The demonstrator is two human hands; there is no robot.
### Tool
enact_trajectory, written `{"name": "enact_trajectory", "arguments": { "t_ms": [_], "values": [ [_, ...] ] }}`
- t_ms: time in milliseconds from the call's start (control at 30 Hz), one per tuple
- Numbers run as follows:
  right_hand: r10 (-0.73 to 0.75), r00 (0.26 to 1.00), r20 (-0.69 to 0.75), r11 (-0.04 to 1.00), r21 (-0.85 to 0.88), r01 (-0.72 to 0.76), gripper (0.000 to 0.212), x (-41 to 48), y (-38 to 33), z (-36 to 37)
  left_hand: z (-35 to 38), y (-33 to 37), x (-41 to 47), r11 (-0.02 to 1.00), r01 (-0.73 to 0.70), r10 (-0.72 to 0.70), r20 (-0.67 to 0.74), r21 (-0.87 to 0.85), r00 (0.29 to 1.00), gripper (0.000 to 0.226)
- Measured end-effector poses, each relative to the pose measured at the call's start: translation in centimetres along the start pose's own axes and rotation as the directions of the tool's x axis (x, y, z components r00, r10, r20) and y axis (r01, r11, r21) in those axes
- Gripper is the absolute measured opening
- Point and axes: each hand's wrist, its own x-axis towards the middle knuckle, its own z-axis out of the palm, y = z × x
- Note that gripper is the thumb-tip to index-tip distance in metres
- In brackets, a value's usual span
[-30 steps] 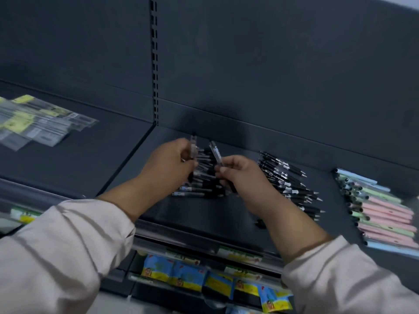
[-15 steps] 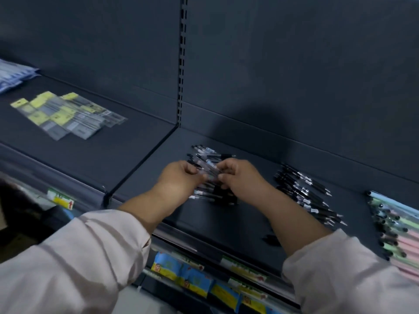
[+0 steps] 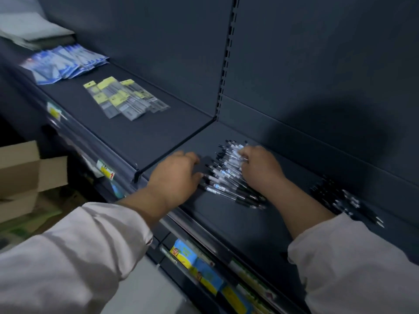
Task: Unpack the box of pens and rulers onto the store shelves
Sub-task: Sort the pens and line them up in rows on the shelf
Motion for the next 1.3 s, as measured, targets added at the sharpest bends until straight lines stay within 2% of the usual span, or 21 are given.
{"name": "enact_trajectory", "arguments": {
  "t_ms": [100, 300, 600, 833, 1000, 1300],
  "values": [
    [-0.061, 0.998, -0.004, 0.998, 0.033, 0.061, 0.033, 0.0, -1.2, 0.2, -0.6, -0.7, -0.7, 0.995, -0.010, 0.015, -0.050, 0.103, 0.999, 0.047],
    [-0.311, 0.950, 0.008, 0.950, -0.033, 0.311, 0.037, -0.6, -6.9, 0.8, -3.1, -4.3, -2.7, 0.960, 0.019, 0.020, -0.136, 0.279, 0.990, 0.054],
    [-0.575, 0.812, 0.100, 0.807, -0.095, 0.583, 0.046, -2.5, -20.8, 4.2, -9.3, -15.8, -8.9, 0.928, 0.224, -0.138, -0.285, 0.298, 0.949, 0.061],
    [-0.661, 0.728, 0.183, 0.726, -0.088, 0.682, 0.049, -4.4, -35.3, 11.4, -15.3, -28.5, -15.4, 0.889, 0.381, -0.278, -0.362, 0.255, 0.890, 0.056],
    [-0.680, 0.686, 0.259, 0.702, -0.042, 0.711, 0.050, -5.5, -44.4, 17.3, -18.6, -38.6, -20.2, 0.839, 0.483, -0.387, -0.351, 0.249, 0.853, 0.060],
    [-0.643, 0.657, 0.394, 0.723, 0.026, 0.691, 0.053, -5.1, -54.2, 25.9, -20.6, -51.6, -23.9, 0.783, 0.585, -0.522, -0.288, 0.211, 0.803, 0.057]
  ]
}}
